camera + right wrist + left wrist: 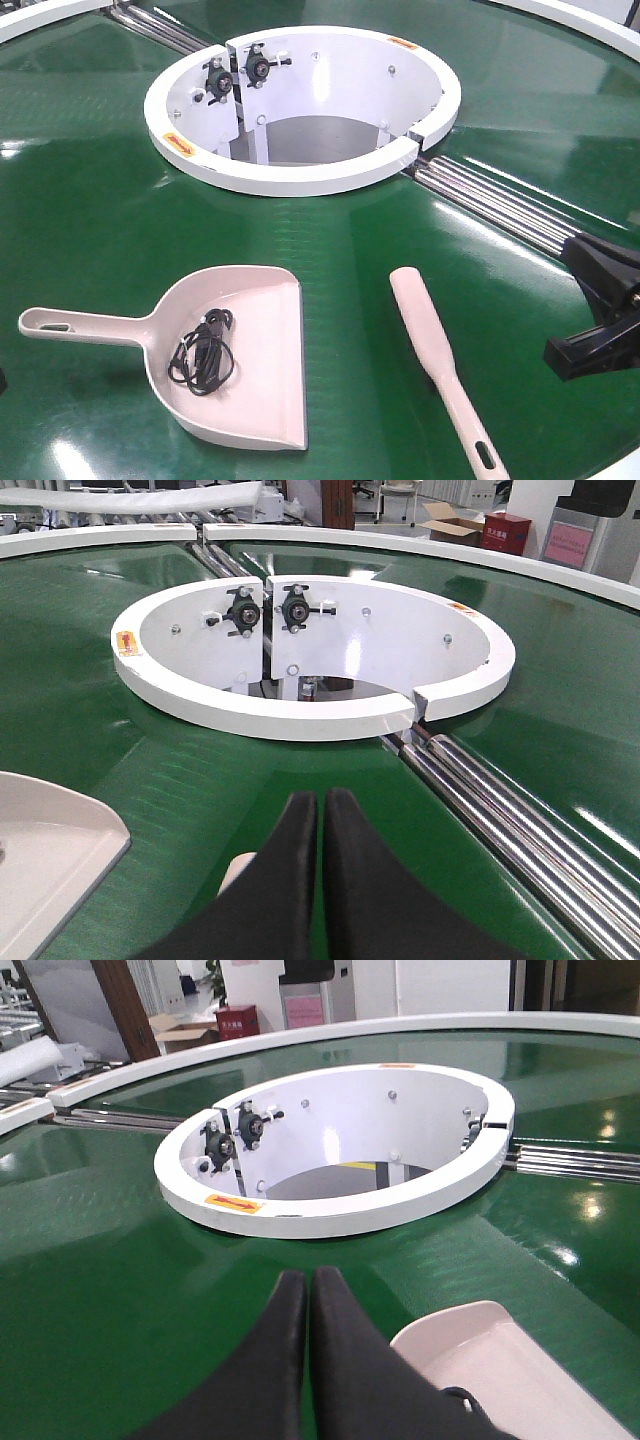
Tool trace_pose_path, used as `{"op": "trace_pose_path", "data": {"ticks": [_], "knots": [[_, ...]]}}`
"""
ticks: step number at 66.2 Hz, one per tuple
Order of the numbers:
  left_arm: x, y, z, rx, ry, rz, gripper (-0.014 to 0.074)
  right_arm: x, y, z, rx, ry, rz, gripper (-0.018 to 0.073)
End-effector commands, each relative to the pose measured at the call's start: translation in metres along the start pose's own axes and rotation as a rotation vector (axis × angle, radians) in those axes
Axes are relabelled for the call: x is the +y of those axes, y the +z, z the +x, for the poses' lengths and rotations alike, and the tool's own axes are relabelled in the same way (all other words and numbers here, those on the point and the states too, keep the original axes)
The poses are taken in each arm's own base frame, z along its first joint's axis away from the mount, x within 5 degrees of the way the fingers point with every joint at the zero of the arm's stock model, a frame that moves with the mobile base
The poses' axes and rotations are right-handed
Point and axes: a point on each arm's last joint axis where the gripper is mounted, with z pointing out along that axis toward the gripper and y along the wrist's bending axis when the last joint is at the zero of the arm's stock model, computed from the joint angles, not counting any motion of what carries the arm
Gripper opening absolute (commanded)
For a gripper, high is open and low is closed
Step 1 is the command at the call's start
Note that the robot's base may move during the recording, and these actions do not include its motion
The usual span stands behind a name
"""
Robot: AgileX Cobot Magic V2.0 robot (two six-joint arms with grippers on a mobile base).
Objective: Clean and inspect green conveyor with broom and dustpan
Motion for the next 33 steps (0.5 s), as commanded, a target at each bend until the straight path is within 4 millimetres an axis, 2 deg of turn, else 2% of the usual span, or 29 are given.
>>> {"op": "trace_pose_path", "data": {"ticks": [1,33], "knots": [[0.0007,-0.0022,-0.0166,-0.116,-0.021,0.001,-0.0025,-0.0028,-0.0019,-0.0165,-0.110,-0.015,0.023,-0.0005],[0.0007,-0.0022,-0.0166,-0.116,-0.021,0.001,-0.0023,-0.0028,-0.0019,-0.0165,-0.110,-0.015,0.023,-0.0005]]}}
